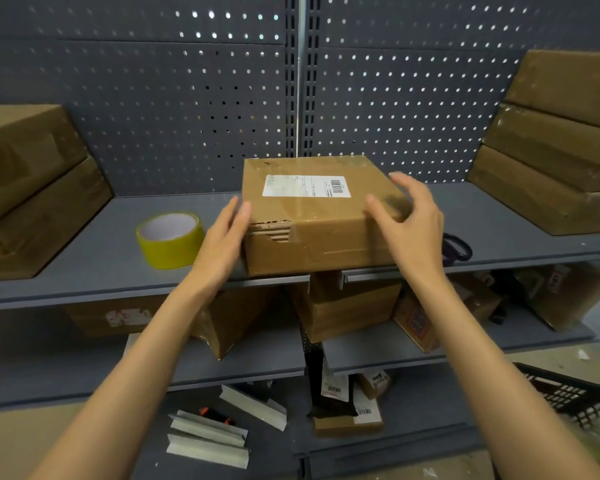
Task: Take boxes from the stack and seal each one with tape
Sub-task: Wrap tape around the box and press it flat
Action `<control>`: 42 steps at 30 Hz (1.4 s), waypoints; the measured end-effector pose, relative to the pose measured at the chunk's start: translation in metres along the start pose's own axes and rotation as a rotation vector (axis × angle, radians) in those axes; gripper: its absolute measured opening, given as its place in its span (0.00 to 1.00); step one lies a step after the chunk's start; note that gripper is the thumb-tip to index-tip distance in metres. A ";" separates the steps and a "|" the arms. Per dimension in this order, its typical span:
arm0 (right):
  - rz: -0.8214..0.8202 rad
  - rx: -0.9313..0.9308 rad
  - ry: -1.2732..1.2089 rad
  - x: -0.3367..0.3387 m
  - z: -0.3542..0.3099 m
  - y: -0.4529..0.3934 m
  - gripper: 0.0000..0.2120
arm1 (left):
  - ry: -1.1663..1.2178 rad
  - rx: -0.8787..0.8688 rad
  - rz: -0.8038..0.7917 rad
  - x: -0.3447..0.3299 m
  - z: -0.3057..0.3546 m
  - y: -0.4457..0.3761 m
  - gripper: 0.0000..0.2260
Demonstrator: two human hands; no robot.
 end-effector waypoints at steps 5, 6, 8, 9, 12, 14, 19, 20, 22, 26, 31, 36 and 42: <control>-0.364 0.442 0.167 -0.047 -0.061 0.016 0.23 | -0.117 -0.128 -0.134 -0.007 -0.001 0.022 0.26; -0.409 0.504 0.214 -0.056 -0.068 0.018 0.24 | -0.137 -0.138 -0.131 -0.007 -0.003 0.021 0.27; -0.475 0.597 0.313 -0.072 -0.076 0.020 0.27 | -0.163 -0.155 -0.104 -0.003 -0.006 0.018 0.28; -0.492 0.628 0.356 -0.078 -0.076 0.020 0.27 | -0.174 -0.171 -0.087 -0.001 -0.007 0.017 0.29; -0.460 0.640 0.364 -0.085 -0.073 0.020 0.25 | -0.154 -0.206 -0.013 0.002 -0.010 0.016 0.28; -0.410 0.614 0.309 -0.086 -0.071 0.019 0.23 | -0.103 -0.213 0.027 0.001 -0.012 0.016 0.28; -0.356 0.560 0.235 -0.087 -0.068 0.017 0.20 | -0.055 -0.247 0.107 -0.002 -0.011 0.017 0.25; -0.350 0.552 0.228 -0.087 -0.068 0.016 0.19 | -0.044 -0.250 0.115 -0.002 -0.012 0.017 0.25; -0.340 0.542 0.212 -0.087 -0.067 0.016 0.19 | -0.032 -0.260 0.131 -0.003 -0.011 0.018 0.25; -0.359 0.532 0.212 -0.088 -0.065 0.017 0.20 | -0.045 -0.253 0.160 -0.004 -0.011 0.022 0.24; -0.425 0.543 0.230 -0.086 -0.066 0.017 0.21 | -0.103 -0.305 0.362 -0.006 -0.012 0.042 0.20; -0.370 0.564 0.251 -0.089 -0.067 0.020 0.17 | -0.148 -0.317 0.458 -0.005 -0.009 0.041 0.17; -0.285 0.548 0.199 -0.092 -0.066 0.022 0.15 | -0.177 -0.310 0.476 -0.001 -0.007 0.038 0.17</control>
Point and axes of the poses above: each hand's wrist, its own y-axis away from the middle knuckle, its own x-axis out of the back of the hand, z = x × y, the point moved 5 cm from there along -y, towards the middle knuckle, and after that the axes turned 13 degrees about y, right-handed, at the moved point
